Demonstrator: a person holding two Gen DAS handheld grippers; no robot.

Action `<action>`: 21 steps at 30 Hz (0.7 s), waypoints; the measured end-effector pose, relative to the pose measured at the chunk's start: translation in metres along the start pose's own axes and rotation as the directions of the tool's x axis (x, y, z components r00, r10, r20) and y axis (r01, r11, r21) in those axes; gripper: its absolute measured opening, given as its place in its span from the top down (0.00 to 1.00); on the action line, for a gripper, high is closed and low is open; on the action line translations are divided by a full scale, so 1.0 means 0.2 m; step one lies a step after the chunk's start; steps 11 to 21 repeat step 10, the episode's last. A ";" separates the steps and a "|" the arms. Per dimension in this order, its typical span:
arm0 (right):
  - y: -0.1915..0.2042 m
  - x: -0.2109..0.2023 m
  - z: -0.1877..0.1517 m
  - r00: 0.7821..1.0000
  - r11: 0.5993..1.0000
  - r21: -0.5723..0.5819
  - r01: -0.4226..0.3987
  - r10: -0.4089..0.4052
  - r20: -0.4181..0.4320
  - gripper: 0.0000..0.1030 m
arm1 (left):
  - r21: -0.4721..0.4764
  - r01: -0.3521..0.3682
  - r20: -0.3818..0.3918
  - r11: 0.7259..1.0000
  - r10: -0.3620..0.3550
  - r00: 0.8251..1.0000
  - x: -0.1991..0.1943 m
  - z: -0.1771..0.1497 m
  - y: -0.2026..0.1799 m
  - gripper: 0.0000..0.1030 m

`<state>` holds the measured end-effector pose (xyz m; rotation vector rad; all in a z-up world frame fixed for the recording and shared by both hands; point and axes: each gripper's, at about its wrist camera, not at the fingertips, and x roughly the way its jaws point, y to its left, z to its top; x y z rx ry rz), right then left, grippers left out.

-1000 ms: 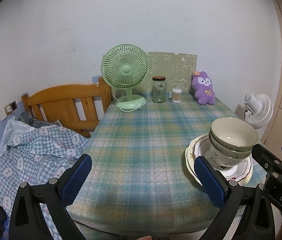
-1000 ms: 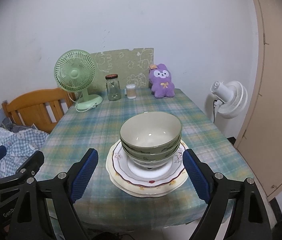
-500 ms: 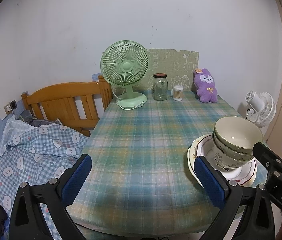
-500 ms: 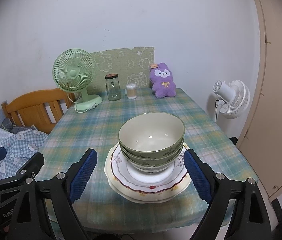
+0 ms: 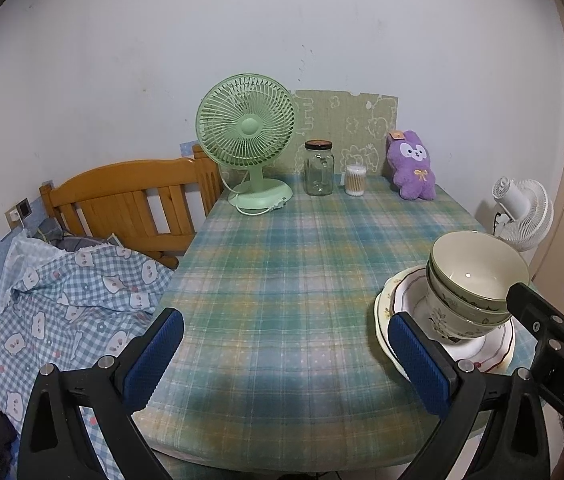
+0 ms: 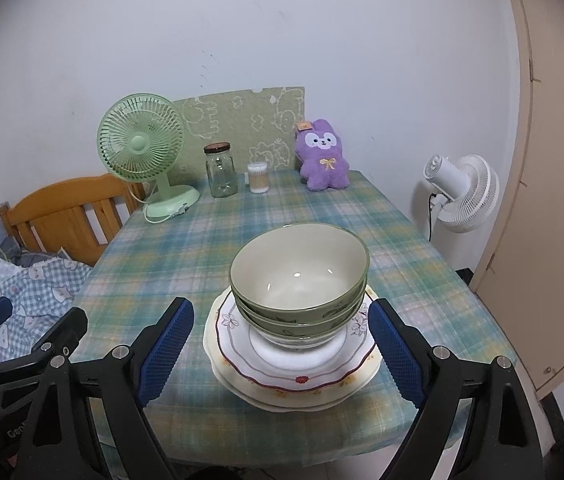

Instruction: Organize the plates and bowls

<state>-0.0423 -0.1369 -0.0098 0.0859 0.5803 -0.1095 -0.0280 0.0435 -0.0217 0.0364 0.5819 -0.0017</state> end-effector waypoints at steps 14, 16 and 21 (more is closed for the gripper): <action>0.03 -0.02 0.04 1.000 1.000 0.001 0.020 -0.020 -0.021 0.12 | -0.002 0.013 -0.021 1.000 -0.013 1.000 0.00 0.01 0.02 0.00; 0.03 -0.02 0.04 1.000 1.000 0.001 0.020 -0.020 -0.021 0.12 | -0.002 0.013 -0.021 1.000 -0.013 1.000 0.00 0.01 0.02 0.00; 0.03 -0.02 0.04 1.000 1.000 0.001 0.020 -0.020 -0.021 0.12 | -0.002 0.013 -0.021 1.000 -0.013 1.000 0.00 0.01 0.02 0.00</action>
